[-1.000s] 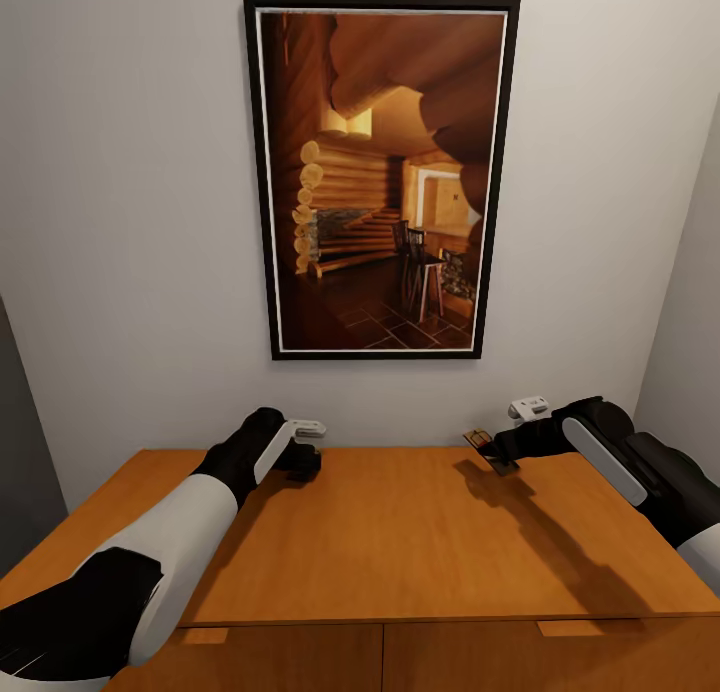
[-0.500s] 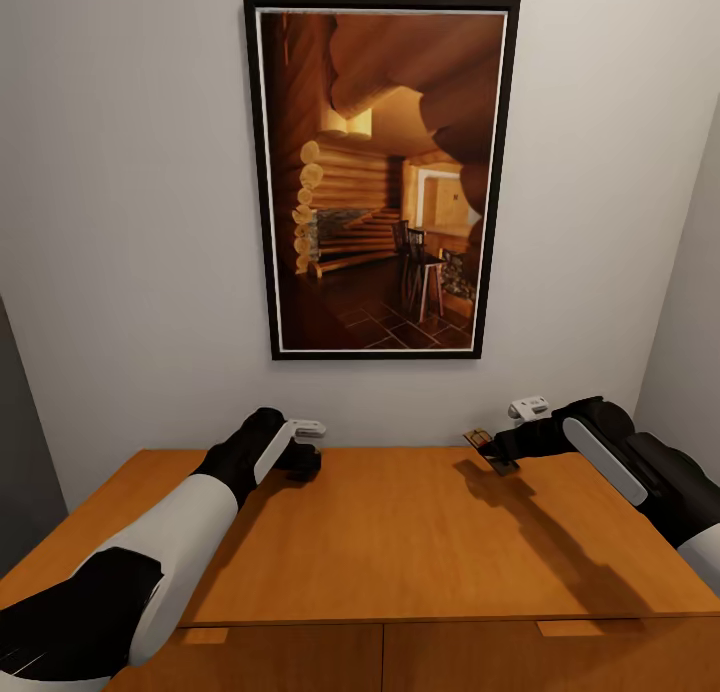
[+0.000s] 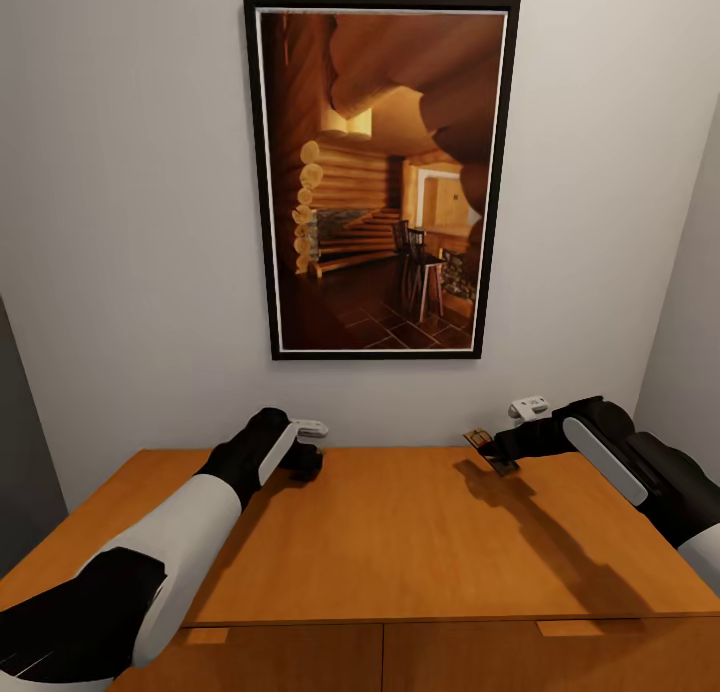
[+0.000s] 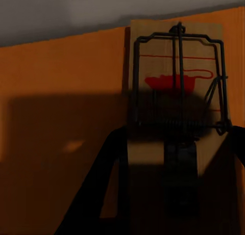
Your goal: Take the four mousetraps from the cabinet in the bathroom and place them on the bathroom floor. Make sure all four end up on the same floor surface, and ensure that at least two of them are either under or directly next to the same bathroom sink.
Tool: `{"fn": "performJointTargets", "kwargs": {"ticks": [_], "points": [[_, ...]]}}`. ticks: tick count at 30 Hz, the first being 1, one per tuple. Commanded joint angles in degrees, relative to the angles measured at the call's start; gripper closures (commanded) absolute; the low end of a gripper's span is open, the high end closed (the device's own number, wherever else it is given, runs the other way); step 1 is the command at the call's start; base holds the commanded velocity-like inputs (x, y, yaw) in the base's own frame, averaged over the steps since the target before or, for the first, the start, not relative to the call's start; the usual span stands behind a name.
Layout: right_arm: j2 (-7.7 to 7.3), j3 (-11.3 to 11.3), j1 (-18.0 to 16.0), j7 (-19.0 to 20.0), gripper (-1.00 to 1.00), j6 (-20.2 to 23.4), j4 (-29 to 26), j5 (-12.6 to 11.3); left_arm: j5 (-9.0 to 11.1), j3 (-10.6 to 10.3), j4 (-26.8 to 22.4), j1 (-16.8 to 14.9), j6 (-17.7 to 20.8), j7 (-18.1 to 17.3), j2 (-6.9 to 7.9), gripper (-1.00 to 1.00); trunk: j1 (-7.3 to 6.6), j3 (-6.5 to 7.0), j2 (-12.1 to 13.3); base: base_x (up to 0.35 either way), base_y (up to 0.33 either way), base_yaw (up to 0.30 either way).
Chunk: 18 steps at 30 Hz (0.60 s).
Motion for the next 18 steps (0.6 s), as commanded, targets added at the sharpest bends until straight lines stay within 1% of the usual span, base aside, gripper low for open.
{"fn": "performJointTargets", "kwargs": {"ticks": [1, 8, 10, 12, 15, 16, 18], "points": [[-0.05, 0.1, -0.1, 0.5, 1.0, 0.1, 0.0, 0.4, 2.2, -0.3, 4.6, 0.0, 0.1, 0.4, -0.04, 1.0, 0.0, -0.09, 0.0, 0.0, 0.0, 0.0], [-0.05, 0.1, -0.1, 0.5, 1.0, 0.1, 0.0, 0.4, 2.1, -0.3, 3.8, 0.0, 0.2, 0.7, -0.18, 1.0, 0.0, -0.09, 0.0, 0.0, 0.0, 0.0], [-0.05, 0.1, -0.1, 0.5, 1.0, 0.1, 0.0, 0.4, 2.0, -0.3, 2.7, 0.0, 0.5, 0.6, -0.38, 1.0, 0.0, -0.09, 0.0, 0.0, 0.0, 0.0], [-0.05, 0.1, -0.1, 0.5, 1.0, 0.1, 0.1, 0.4, 2.0, -0.3, 0.7, 0.0, 1.3, 0.6, -0.63, 1.0, 0.0, -0.09, 0.0, 0.0, 0.0, 0.0], [-0.05, 0.1, -0.1, 0.5, 1.0, 0.1, 0.2, 0.4, 2.1, -0.2, -5.4, 0.0, 5.9, 0.5, -0.97, 1.0, 0.0, -0.09, 0.0, 0.0, 0.0, 0.0], [-0.05, 0.1, -0.1, 0.5, 1.0, 0.1, 0.2, 0.5, 2.2, -0.1, -7.7, 0.0, 6.7, 0.5, -1.1, 1.0, 0.0, -0.09, 0.0, 0.0, 0.0, 0.0], [-0.05, 0.1, -0.1, 0.5, 1.0, 0.1, 0.2, 0.5, 2.3, -0.1, -10.7, 0.0, 7.4, 0.5, -1.27, 1.0, 0.0, -0.09, 0.0, 0.0, 0.0, 0.0]]}}
